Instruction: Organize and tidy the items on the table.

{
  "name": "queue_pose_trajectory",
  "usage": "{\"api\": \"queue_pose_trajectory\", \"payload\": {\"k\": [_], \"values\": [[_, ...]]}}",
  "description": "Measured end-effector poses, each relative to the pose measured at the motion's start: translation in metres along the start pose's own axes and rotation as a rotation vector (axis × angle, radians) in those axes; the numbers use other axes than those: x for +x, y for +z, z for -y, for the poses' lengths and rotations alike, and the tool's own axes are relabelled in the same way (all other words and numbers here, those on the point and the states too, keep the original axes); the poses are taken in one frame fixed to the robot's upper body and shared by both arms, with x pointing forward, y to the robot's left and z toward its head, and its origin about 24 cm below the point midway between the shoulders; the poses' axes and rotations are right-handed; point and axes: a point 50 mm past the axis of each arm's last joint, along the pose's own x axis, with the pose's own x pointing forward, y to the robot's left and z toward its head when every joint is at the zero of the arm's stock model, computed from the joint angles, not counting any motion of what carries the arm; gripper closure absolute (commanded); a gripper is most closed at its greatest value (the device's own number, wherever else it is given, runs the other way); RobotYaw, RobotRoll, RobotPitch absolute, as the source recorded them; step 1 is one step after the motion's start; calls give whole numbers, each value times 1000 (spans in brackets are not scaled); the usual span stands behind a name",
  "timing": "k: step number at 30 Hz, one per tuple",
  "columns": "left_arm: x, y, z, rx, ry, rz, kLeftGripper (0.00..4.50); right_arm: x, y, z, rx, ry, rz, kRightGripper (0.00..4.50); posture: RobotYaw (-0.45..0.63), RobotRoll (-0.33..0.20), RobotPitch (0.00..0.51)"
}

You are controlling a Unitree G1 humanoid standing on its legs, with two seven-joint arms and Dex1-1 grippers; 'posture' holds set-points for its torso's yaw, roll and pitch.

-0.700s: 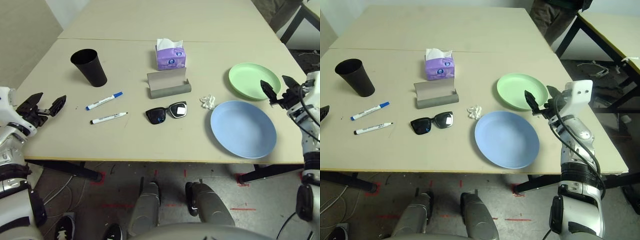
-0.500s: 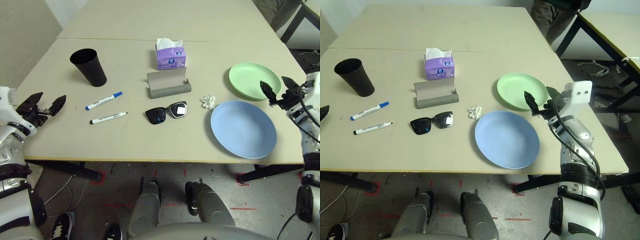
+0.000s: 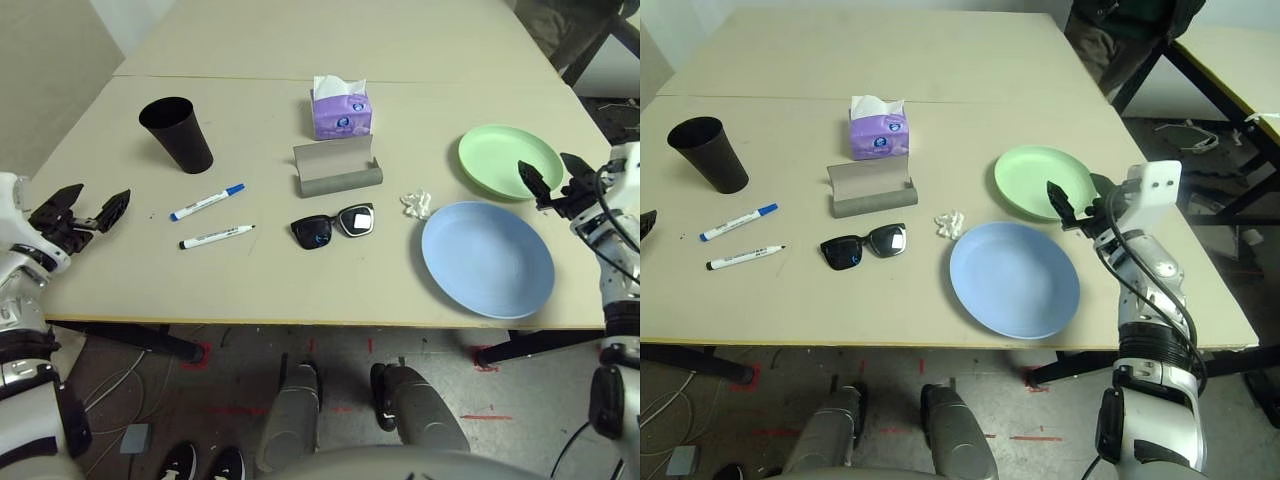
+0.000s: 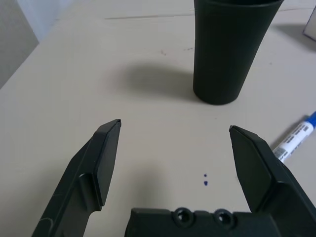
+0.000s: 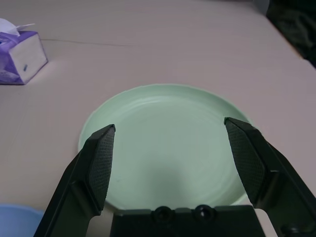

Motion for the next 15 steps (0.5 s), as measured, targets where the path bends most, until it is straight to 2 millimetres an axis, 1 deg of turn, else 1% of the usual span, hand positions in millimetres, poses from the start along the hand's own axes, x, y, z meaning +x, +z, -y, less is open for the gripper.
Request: {"api": "queue_pose_trajectory", "payload": {"k": [6, 8, 11, 13, 15], "values": [[5, -1, 12, -61, -18, -20, 37, 1, 1, 0, -3, -4, 4, 0, -168, 0, 189], [6, -2, 19, -89, -55, -40, 37, 1, 1, 0, -3, -6, 4, 0, -168, 0, 190], [11, 11, 38, -133, -212, -45, 37, 0, 1, 0, -3, -5, 3, 0, -174, 0, 190], [13, 19, 46, -145, -313, -46, 37, 0, 1, 0, -3, -4, 2, 0, -179, 0, 191], [13, 28, 57, -101, -465, -58, 37, -1, -1, 1, -3, -5, -5, 0, -193, 0, 193]]}}
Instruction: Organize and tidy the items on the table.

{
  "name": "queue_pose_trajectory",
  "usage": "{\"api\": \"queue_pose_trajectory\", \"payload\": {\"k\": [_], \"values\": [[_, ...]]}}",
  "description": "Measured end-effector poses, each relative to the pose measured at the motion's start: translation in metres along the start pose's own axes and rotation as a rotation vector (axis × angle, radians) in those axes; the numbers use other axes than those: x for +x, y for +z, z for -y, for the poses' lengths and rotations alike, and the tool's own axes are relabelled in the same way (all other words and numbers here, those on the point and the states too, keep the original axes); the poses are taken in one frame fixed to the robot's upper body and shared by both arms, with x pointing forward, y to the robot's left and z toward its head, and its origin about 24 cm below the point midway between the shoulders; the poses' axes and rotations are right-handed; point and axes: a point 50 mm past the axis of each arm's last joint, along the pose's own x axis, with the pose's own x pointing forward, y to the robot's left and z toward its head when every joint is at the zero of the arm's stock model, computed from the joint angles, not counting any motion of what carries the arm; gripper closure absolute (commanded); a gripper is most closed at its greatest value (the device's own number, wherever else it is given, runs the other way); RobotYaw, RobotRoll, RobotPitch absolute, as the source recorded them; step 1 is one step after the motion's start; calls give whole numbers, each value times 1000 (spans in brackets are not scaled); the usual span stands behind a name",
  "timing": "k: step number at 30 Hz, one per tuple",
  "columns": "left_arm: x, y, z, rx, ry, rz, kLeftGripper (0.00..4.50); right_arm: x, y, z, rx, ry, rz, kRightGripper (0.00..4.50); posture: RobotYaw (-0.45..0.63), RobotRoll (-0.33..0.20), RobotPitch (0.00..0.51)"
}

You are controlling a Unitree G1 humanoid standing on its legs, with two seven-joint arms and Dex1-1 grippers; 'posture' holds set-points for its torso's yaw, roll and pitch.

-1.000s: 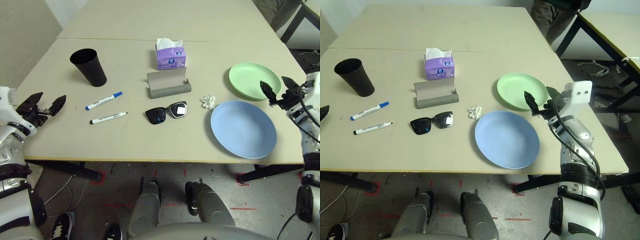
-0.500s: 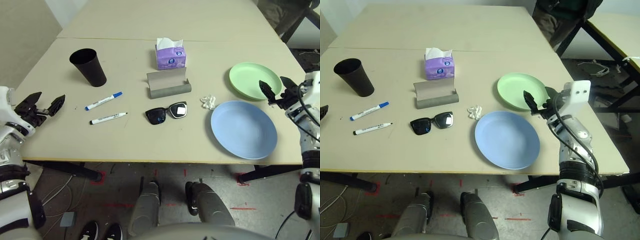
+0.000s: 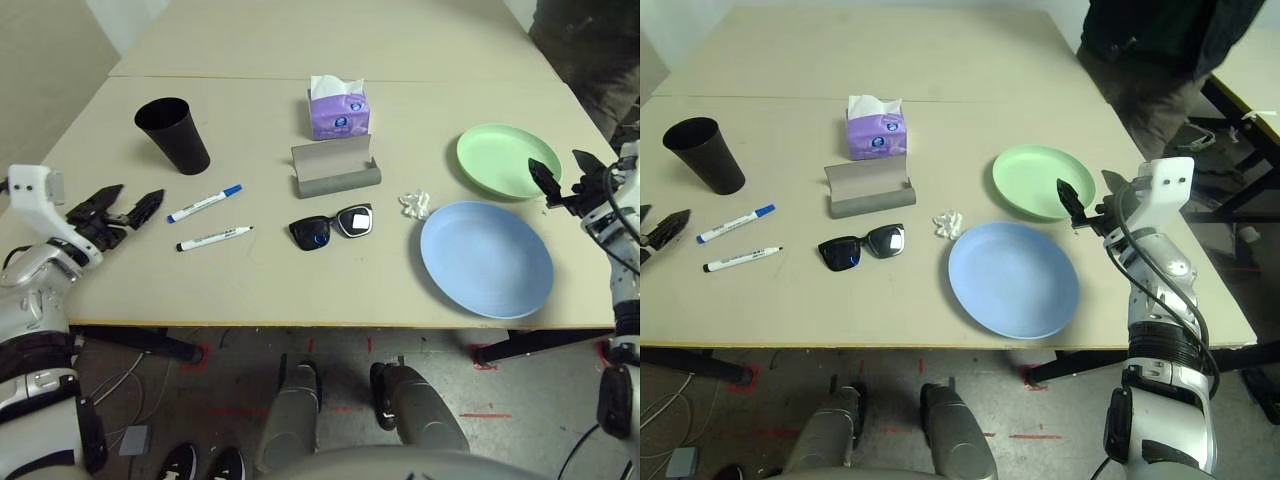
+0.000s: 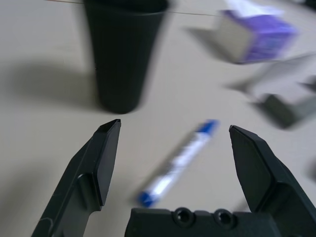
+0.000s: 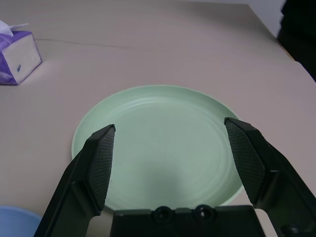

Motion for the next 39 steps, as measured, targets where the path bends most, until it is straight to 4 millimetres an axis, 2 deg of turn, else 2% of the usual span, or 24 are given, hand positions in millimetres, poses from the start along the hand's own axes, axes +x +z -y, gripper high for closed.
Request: {"api": "queue_pose_trajectory", "payload": {"k": [2, 6, 11, 15, 22, 25, 31, 39], "values": [[8, 6, 17, 74, -234, -55, 37, -1, -1, 0, 1, 2, -6, 0, -209, 0, 194], [19, 8, 41, 87, -602, -98, 37, -5, 1, 0, -10, 14, -24, 0, -229, 0, 197], [30, 16, 54, 217, -804, -103, 37, -17, 8, 4, -44, 45, -101, 0, -261, 0, 199], [38, 15, 56, 244, -833, -101, 37, -32, 17, 9, -56, 96, -238, 0, -283, 0, 202], [44, 9, 54, 275, -834, -94, 37, -54, 47, 9, -50, 199, -494, 0, -295, 0, 206], [46, 9, 53, 284, -829, -81, 37, -62, 44, 5, -21, 239, -580, 0, -293, 0, 206], [48, 8, 54, 288, -832, -70, 37, -75, 26, -5, 81, 298, -741, 0, -283, 0, 207], [47, 7, 54, 291, -830, -72, 37, -78, 23, -18, 148, 369, -790, 0, -274, 0, 210]]}}
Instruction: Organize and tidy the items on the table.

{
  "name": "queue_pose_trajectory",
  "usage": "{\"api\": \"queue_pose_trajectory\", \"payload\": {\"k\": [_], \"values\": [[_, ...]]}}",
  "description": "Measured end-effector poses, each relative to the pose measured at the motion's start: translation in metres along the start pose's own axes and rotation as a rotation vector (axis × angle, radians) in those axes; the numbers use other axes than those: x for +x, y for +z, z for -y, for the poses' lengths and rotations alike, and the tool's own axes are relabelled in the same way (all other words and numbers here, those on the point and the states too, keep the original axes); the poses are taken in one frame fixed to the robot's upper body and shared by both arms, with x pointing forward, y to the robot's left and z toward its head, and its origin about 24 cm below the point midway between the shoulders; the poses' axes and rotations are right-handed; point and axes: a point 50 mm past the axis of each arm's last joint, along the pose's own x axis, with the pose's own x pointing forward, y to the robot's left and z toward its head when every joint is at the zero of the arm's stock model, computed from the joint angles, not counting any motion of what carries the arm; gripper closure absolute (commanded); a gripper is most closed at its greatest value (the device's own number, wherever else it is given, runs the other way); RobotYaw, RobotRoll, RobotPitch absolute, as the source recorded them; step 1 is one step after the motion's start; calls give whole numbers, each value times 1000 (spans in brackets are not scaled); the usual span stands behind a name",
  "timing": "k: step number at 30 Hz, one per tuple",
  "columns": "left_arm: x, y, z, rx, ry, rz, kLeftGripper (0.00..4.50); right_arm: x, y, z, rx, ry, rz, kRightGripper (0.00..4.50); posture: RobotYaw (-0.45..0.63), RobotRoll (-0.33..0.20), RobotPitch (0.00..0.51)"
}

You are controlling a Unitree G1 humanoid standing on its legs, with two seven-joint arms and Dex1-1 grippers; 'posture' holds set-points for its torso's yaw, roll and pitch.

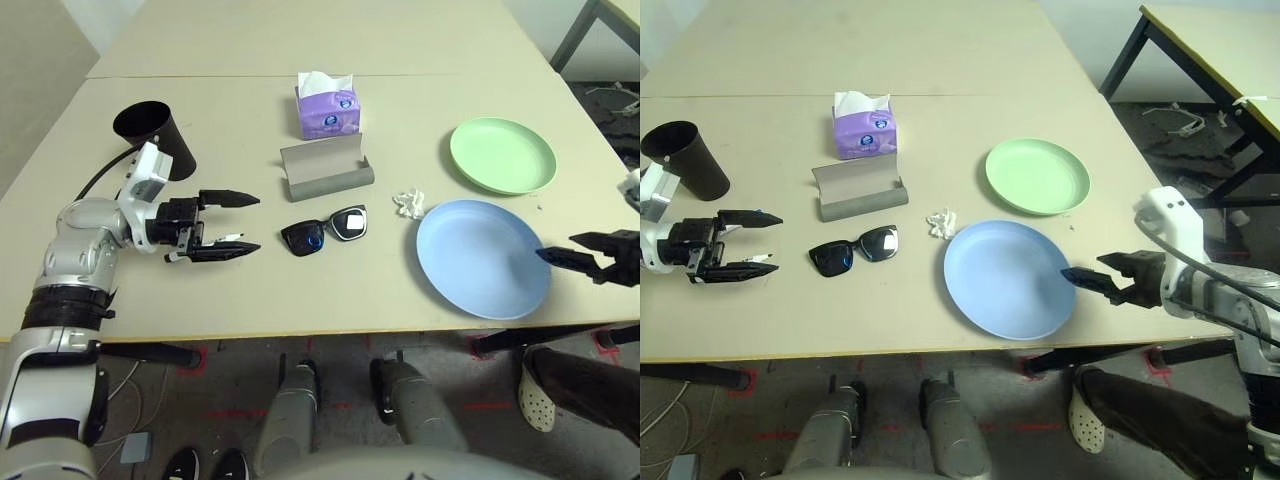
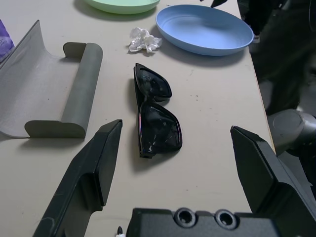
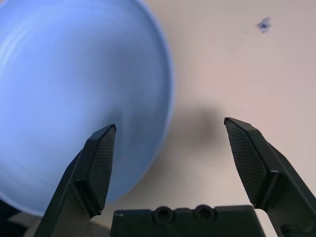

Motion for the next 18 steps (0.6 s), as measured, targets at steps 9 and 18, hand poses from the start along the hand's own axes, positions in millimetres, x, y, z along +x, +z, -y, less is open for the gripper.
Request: {"api": "queue_pose_trajectory", "payload": {"k": [9, 18], "values": [[0, -2, 3, 6, -3, -11, 37, 7, -12, -5, 20, 52, -87, 0, -263, 0, 204], [1, -2, 6, 21, -4, -10, 0, 9, -14, -7, 29, 65, -110, 2433, -263, 0, 207]]}}
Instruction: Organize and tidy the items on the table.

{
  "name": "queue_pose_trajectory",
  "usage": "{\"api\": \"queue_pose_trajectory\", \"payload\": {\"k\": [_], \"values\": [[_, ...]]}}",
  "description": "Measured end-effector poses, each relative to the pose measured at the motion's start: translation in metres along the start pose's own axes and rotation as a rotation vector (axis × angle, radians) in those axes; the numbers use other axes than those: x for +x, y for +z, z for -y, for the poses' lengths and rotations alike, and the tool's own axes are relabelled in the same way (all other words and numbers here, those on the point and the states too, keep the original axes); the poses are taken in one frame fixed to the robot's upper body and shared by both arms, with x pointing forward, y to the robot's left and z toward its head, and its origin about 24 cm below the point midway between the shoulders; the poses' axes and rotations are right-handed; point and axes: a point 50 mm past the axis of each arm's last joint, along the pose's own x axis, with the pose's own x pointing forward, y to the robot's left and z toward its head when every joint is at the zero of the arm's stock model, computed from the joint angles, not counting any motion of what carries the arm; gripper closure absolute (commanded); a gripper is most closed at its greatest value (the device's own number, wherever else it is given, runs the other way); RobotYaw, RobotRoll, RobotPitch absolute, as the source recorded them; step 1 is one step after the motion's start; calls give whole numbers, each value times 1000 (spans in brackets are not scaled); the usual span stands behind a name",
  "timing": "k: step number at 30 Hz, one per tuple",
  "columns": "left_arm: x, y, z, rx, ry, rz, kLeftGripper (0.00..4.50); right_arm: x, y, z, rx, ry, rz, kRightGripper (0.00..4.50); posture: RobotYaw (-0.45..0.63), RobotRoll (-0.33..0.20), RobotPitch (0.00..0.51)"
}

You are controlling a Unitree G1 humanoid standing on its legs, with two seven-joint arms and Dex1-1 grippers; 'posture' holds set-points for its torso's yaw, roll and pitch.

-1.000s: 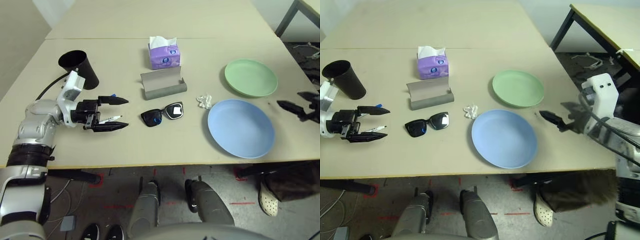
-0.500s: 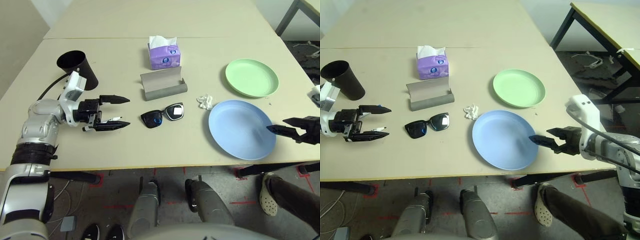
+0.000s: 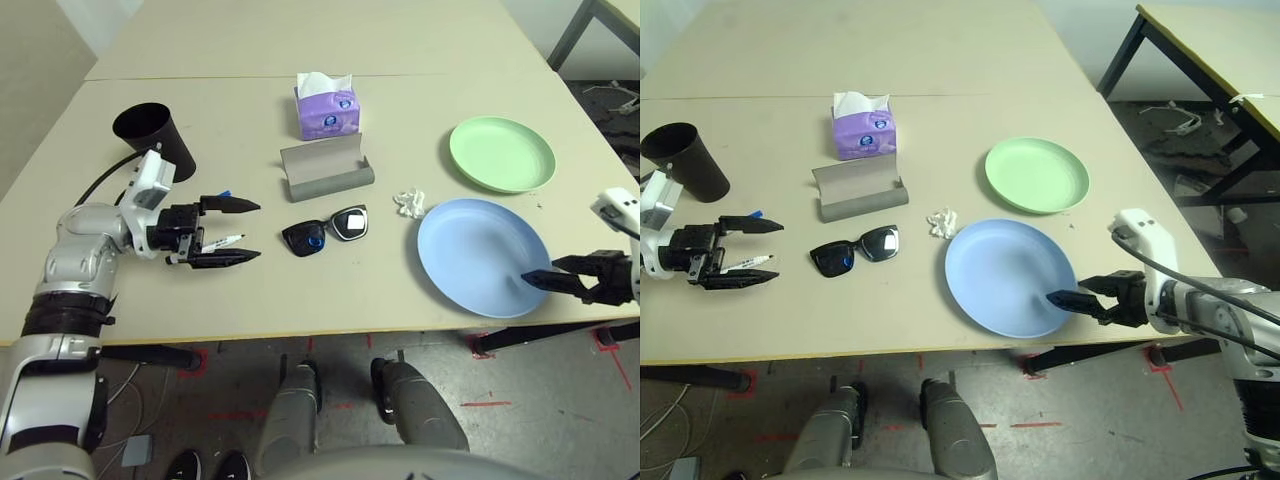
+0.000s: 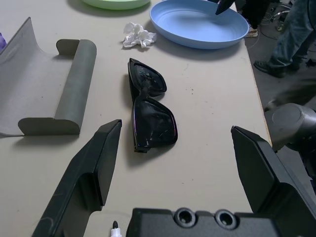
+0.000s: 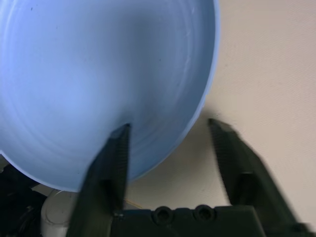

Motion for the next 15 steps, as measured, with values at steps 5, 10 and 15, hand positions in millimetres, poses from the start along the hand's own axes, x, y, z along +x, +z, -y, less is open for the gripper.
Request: {"api": "queue_pose_trajectory", "payload": {"k": [5, 10, 15], "values": [[1, 1, 0, 5, -2, 5, 0, -1, 1, -1, 11, 7, -3, 4124, -263, 0, 209], [2, 1, 0, 7, -1, 6, 0, -3, 10, -7, -6, 40, 30, 4467, -261, 0, 208], [1, 1, 0, 9, 5, 4, 0, -2, 14, -8, 2, 53, 47, 4467, -262, 0, 209]]}}
